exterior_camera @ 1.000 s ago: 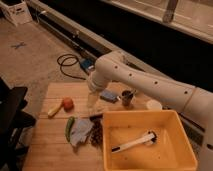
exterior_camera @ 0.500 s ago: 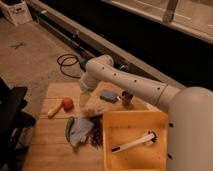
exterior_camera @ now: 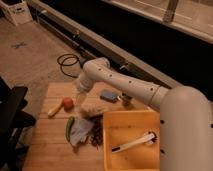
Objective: Place apple in paper cup
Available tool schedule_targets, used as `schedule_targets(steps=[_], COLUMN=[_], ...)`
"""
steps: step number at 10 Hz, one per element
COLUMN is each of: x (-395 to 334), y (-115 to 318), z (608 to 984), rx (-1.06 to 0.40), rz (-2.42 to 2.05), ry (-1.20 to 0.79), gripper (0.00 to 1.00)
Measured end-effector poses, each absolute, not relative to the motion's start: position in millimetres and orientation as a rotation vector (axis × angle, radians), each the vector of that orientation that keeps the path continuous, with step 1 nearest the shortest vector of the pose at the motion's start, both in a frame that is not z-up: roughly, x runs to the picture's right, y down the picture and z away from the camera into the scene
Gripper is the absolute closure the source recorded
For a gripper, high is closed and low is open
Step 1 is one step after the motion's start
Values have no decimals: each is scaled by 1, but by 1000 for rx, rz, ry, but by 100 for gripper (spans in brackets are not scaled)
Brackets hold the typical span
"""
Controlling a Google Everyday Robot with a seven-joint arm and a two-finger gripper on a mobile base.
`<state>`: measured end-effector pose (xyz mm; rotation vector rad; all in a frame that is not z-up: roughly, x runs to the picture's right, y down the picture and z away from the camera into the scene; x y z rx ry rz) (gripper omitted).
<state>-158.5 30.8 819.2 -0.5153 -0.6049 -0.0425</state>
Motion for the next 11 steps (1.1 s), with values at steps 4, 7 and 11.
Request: schedule_targets(steps=[4, 7, 11], x=[-161, -174, -212], y=[30, 36, 45], z=[824, 840, 873], rx=[-496, -481, -502], rz=[-34, -21, -27], ry=[-594, -622, -674], gripper=[20, 20, 20])
